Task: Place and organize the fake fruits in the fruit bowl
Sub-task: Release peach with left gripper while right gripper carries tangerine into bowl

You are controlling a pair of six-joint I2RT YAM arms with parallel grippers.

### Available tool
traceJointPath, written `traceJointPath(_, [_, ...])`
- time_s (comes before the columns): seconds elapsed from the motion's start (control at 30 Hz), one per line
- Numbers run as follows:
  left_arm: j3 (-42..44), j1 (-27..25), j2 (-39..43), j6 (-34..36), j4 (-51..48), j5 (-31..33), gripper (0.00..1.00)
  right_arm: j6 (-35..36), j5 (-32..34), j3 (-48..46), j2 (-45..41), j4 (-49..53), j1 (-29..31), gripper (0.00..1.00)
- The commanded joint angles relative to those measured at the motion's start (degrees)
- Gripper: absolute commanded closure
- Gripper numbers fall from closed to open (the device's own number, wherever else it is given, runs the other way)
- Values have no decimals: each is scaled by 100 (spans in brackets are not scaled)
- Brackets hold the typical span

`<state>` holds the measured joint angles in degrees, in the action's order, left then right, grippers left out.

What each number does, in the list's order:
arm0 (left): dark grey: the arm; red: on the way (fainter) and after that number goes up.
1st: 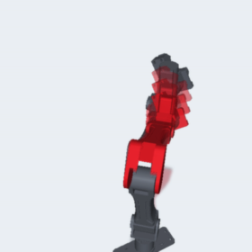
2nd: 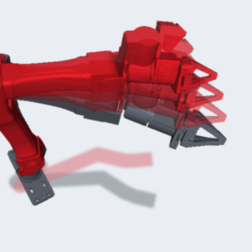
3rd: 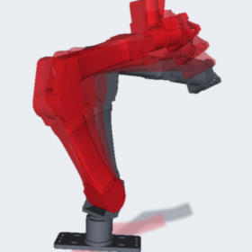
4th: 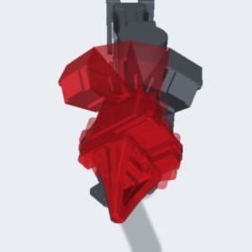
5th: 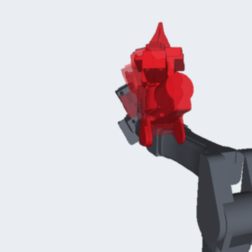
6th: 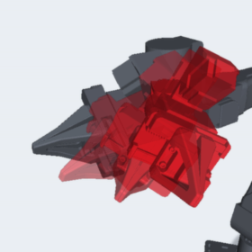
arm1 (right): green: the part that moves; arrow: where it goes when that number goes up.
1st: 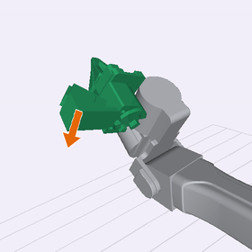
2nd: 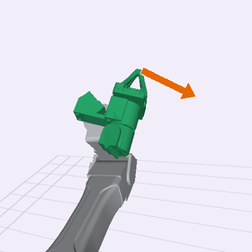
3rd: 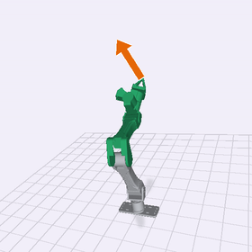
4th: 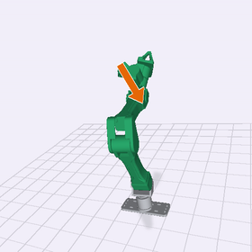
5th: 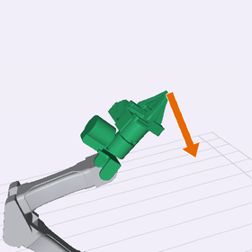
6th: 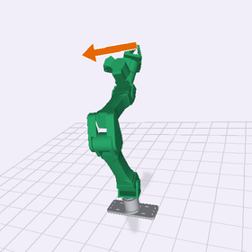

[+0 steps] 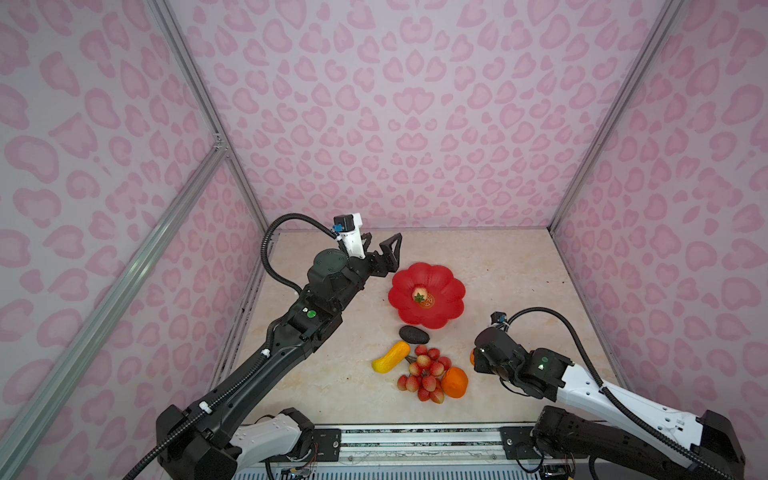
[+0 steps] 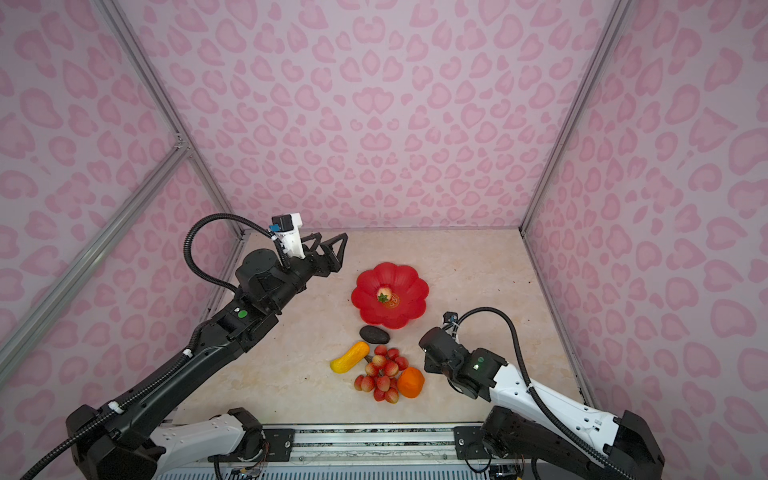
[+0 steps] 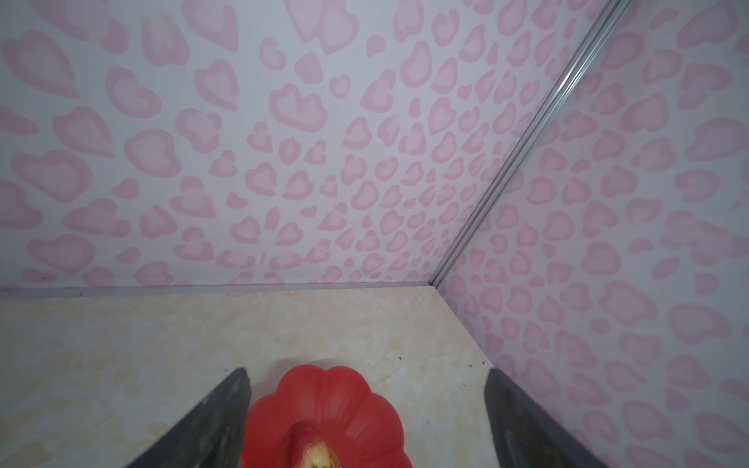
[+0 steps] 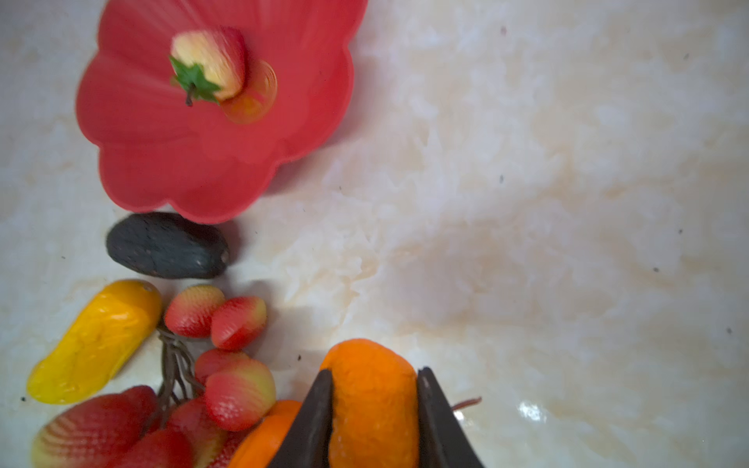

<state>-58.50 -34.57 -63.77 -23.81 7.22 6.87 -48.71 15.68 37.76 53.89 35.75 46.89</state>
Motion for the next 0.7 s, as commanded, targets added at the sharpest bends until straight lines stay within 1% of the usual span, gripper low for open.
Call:
traceJointPath(0.0, [390, 46, 437, 76, -205, 436, 9, 755, 205, 384, 230, -441, -286, 78])
traceJointPath(0.13, [1109, 73, 990, -60, -608, 447, 9, 1419, 153, 1121, 1078, -1012, -605, 78])
traceJointPath(0.3, [1717, 75, 1481, -176, -1349, 322, 9, 1823, -215, 1784, 2181, -1721, -951, 79])
traceJointPath(0.4, [2075, 73, 1687, -250, -1683, 66, 10, 2009, -263, 2140, 2949, -1912, -1058, 78])
traceJointPath(0.47, [2270, 73, 1735, -280, -1905, -165, 11, 2161, -479, 2506, 3549, -1786, -1183, 79])
traceJointPath(0.57, [2451, 73, 1685, -273, -2123, -549, 13, 2322, -662, 2919, 4285, -1807, -1242, 79])
traceJointPath(0.67, [2613, 73, 1571, -249, -2164, -988, 15, 2408, -670, 3165, 4811, -1915, -1262, 79])
